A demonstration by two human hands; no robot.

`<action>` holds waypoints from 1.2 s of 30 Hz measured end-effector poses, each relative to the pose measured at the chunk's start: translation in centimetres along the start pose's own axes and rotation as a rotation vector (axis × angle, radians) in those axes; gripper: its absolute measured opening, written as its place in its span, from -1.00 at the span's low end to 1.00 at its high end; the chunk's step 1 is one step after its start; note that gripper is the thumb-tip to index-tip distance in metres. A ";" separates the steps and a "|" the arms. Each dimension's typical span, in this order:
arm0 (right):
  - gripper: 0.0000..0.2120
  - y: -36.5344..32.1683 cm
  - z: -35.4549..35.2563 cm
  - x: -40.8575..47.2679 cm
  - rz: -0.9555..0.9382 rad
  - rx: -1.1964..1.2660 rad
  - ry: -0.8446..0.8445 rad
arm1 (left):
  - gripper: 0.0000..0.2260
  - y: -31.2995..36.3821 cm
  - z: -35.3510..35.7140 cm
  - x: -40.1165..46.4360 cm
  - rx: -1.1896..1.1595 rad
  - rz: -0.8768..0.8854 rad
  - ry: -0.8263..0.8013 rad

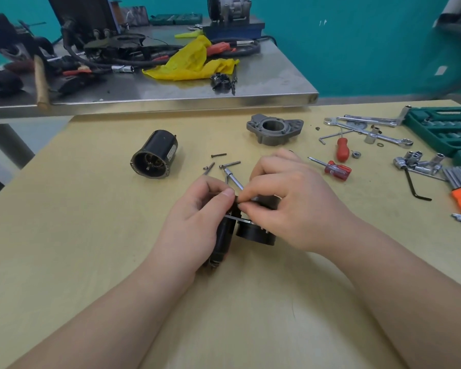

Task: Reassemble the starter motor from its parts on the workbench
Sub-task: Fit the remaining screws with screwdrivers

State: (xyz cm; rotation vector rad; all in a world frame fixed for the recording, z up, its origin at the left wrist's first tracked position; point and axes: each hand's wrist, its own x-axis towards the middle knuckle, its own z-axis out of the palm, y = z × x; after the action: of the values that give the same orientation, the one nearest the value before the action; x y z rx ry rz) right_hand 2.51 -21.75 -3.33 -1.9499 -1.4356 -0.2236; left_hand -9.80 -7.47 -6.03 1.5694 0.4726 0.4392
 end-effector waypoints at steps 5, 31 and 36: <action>-0.89 0.1 0.2 0.0 0.073 0.013 -0.009 | -0.85 0.0 0.0 -0.1 -0.025 0.003 -0.024; -0.81 -0.7 0.0 0.5 0.309 0.106 -0.258 | -0.86 -0.2 0.3 -0.2 0.019 0.055 -0.035; -0.72 -1.1 -0.7 0.9 0.329 0.128 -0.312 | -0.87 -0.5 0.2 -0.3 0.134 0.155 -0.036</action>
State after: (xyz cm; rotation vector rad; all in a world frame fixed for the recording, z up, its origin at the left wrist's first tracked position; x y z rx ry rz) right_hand 2.06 -21.33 -1.85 -2.1425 -1.2520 0.3269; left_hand -10.01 -7.75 -6.58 1.7483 0.3596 0.5052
